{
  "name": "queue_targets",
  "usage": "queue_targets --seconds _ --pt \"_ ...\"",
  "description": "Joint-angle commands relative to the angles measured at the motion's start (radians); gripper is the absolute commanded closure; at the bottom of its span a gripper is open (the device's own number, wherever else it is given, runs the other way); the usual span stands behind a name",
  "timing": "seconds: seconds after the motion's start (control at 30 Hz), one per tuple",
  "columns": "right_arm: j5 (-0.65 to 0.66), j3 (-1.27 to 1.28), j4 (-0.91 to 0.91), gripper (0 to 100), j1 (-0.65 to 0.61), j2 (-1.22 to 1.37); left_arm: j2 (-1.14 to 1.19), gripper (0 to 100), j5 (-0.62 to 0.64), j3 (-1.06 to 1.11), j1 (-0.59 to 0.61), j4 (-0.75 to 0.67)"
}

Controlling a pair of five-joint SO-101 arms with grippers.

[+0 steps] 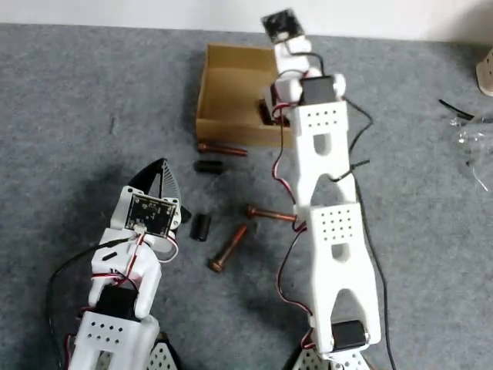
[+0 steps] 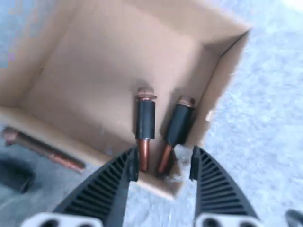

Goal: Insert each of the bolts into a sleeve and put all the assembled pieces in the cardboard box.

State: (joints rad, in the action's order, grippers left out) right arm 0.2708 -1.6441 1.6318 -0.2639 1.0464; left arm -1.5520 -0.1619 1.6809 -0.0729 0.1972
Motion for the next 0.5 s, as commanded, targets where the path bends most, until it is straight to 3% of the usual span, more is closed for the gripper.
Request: queue_targets --seconds 0.0,0.47 --pt "-0.003 -0.150 0.101 84.6 0.001 -0.179 0.004 99 0.003 0.022 0.012 -0.020" --pt "-0.003 -0.148 0.133 84.6 -0.220 -0.269 0.004 99 0.011 0.018 0.056 -0.020"
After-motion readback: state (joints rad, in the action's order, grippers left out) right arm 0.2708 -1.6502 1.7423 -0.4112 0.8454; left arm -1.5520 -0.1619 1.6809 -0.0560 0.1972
